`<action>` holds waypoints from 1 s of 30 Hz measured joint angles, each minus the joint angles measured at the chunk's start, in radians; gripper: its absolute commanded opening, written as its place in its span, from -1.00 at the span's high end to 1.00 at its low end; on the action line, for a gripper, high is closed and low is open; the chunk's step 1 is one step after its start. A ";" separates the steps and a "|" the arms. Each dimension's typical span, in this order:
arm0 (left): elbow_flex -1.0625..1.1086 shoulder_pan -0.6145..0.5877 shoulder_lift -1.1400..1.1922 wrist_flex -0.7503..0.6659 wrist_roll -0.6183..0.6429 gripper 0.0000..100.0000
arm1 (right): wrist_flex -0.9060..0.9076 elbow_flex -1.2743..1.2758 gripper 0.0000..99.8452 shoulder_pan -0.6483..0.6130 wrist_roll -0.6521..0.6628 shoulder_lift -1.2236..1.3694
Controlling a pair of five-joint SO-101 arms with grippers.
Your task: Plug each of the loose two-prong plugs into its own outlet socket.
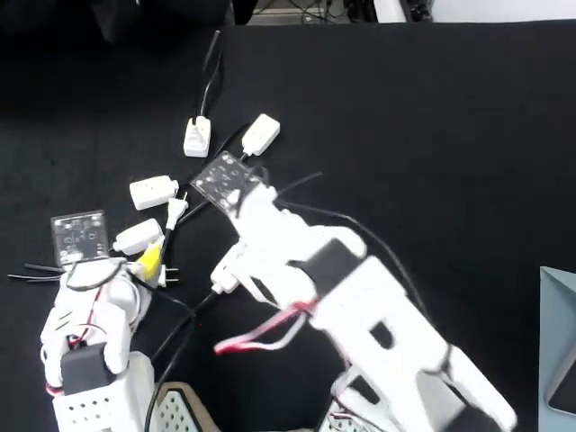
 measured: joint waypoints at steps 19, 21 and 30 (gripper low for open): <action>-0.080 0.445 0.212 0.058 -0.137 0.33 | 0.249 0.087 0.97 0.396 -0.040 -0.485; -0.133 0.459 0.319 0.032 -0.140 0.33 | 0.212 0.130 0.97 0.471 -0.026 -0.502; -0.292 0.583 0.882 -0.173 -0.144 0.37 | 0.091 0.239 0.97 0.614 0.015 -0.509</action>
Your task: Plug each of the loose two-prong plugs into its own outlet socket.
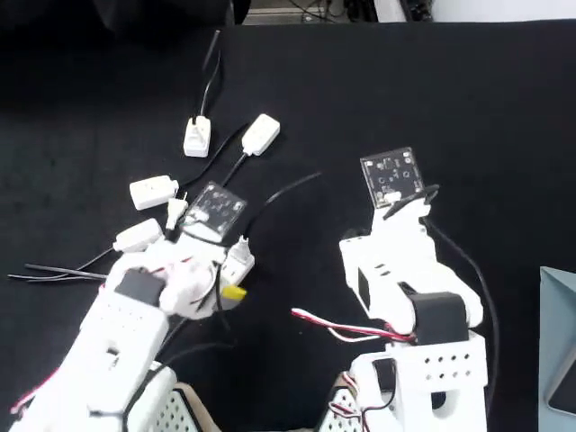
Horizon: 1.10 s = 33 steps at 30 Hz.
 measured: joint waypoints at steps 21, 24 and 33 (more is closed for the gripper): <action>-0.080 0.034 0.448 -0.290 0.002 0.94 | 0.000 0.000 0.97 0.003 -0.002 -0.003; -0.103 -0.020 0.381 -0.276 0.002 0.94 | 0.000 0.000 0.97 0.009 -0.002 -0.003; -0.404 -0.264 0.270 -0.061 -0.028 0.94 | 0.000 0.003 0.97 0.009 -0.002 -0.003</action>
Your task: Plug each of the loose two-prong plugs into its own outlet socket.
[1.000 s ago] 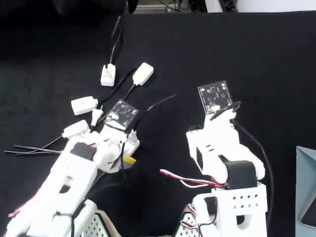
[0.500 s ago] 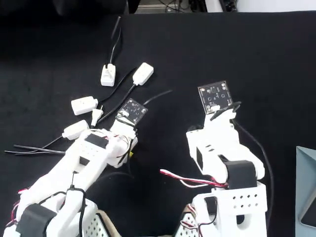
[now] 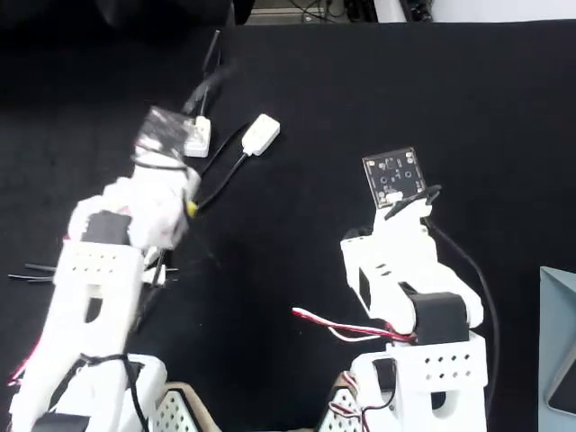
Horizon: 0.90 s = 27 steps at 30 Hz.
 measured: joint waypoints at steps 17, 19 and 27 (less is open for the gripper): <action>-0.545 -0.192 0.663 -0.175 -0.226 0.94 | -0.023 0.028 0.97 0.000 0.000 0.000; -0.629 -0.192 0.763 -0.183 -0.244 0.93 | -0.026 0.040 0.97 0.000 0.000 0.000; -0.968 -0.192 1.117 -0.183 -0.247 0.78 | -0.028 0.040 0.97 0.000 0.025 0.000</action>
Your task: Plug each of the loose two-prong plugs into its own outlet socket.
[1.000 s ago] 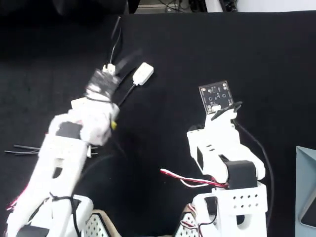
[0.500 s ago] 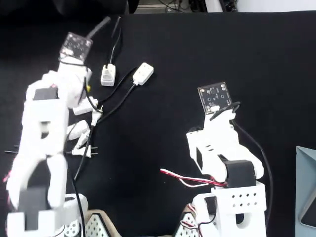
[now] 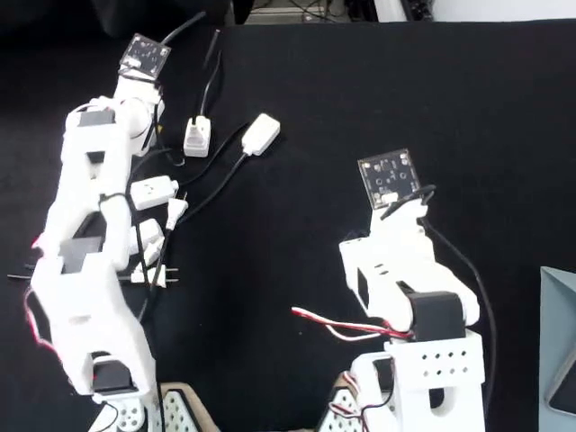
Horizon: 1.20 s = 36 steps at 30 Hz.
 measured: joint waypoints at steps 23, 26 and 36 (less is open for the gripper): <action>-0.216 -0.051 0.035 0.247 0.060 0.47 | 0.000 0.000 0.97 0.000 0.000 0.000; -0.216 -0.046 -0.061 0.324 0.064 0.47 | 0.000 0.000 0.97 0.000 0.000 0.000; -0.218 0.117 -0.288 0.595 0.233 0.47 | 0.000 0.011 0.97 0.000 0.000 0.000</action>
